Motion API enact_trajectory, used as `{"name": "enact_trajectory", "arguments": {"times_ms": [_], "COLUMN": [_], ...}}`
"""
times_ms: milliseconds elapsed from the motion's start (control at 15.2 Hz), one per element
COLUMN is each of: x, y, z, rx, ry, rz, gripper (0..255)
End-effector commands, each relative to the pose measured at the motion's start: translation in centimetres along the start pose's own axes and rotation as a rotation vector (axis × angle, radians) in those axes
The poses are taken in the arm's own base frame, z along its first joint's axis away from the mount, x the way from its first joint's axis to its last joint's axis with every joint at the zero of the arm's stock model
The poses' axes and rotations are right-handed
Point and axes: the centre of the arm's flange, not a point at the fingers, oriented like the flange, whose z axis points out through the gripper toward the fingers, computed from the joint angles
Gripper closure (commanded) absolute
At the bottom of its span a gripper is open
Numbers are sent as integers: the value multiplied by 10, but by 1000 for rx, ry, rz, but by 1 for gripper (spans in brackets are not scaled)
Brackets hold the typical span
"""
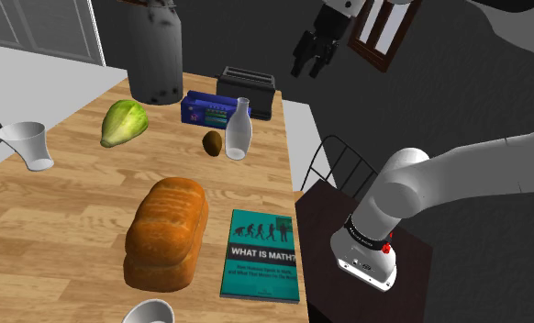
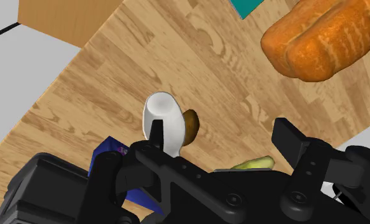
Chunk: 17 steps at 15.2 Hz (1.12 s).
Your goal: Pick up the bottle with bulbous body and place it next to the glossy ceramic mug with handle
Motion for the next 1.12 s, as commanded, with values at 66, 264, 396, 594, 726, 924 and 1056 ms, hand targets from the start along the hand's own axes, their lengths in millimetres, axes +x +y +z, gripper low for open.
{"name": "enact_trajectory", "arguments": {"times_ms": [66, 264, 396, 594, 726, 924, 1056], "x": [9, 37, 56, 83, 102, 129, 147], "y": [2, 6, 9, 12, 15, 18, 20], "z": [9, 38, 57, 86, 105, 135, 154], "rx": [-6, -22, -33, -50, -61, -78, -89], "ry": [-3, -12, -17, -26, -32, -41, -47], "rz": [-10, -39, -58, -87, -107, -136, -155], "gripper": [0, 0, 0, 0, 0, 0, 0]}}
